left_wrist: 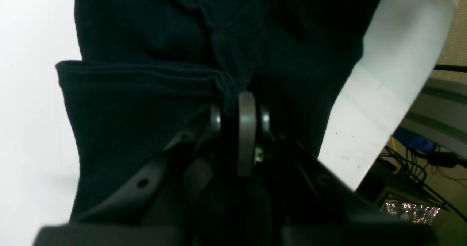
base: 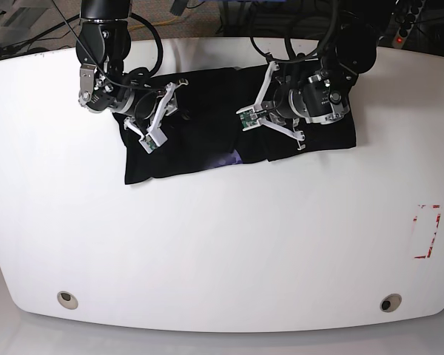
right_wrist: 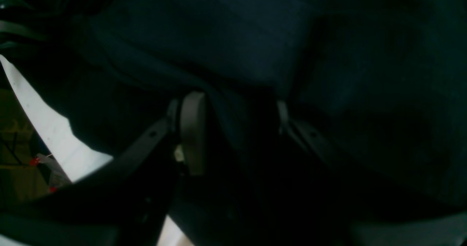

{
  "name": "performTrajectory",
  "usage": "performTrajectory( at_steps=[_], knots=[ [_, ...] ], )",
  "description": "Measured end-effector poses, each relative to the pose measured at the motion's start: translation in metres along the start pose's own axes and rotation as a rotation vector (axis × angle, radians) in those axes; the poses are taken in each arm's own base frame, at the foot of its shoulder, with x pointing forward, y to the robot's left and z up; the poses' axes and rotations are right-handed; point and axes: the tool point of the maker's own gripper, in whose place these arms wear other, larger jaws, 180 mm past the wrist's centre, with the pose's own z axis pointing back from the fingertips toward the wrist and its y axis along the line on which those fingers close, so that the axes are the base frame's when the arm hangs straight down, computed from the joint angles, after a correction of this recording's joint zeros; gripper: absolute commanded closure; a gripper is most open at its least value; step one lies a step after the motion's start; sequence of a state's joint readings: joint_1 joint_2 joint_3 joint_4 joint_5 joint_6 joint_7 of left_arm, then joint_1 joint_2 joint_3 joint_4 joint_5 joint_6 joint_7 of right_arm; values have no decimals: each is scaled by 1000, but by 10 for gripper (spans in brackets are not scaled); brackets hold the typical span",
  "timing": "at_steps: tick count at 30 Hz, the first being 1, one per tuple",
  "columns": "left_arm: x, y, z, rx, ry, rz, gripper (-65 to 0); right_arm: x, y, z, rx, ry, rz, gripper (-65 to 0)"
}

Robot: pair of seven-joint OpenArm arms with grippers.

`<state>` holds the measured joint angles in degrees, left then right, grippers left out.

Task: Fold the T-shirt properly
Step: 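Press and smooth the folded layer with the left gripper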

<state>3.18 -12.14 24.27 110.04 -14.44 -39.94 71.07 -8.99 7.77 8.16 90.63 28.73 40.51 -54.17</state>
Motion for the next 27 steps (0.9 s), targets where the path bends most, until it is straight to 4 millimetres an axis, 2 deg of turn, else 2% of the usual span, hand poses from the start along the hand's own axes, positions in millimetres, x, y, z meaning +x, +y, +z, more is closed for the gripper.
performTrajectory(
  at_steps=[6,12,17,19,22,25,27],
  knots=[
    [2,-5,5,3,-6,-32,0,0,0,0,0,0,0,-224],
    [-5,-37,3,-73,30,-155,-1,0,0,0,0,1,1,-224],
    [-9,-56,1,-126,50,-228,-4,0,0,0,0,1,0,-224],
    [-12,-57,1,-127,56,-225,-8,0,0,0,0,1,0,-224],
    [-12,-48,2,-103,60,-218,-97,0,0,0,0,1,-1,-224],
    [-12,-46,2,-99,59,-215,-261,0,0,0,0,1,-1,-224],
    [-12,-48,2,-105,56,-213,-308,0,0,0,0,1,0,-224]
  ],
)
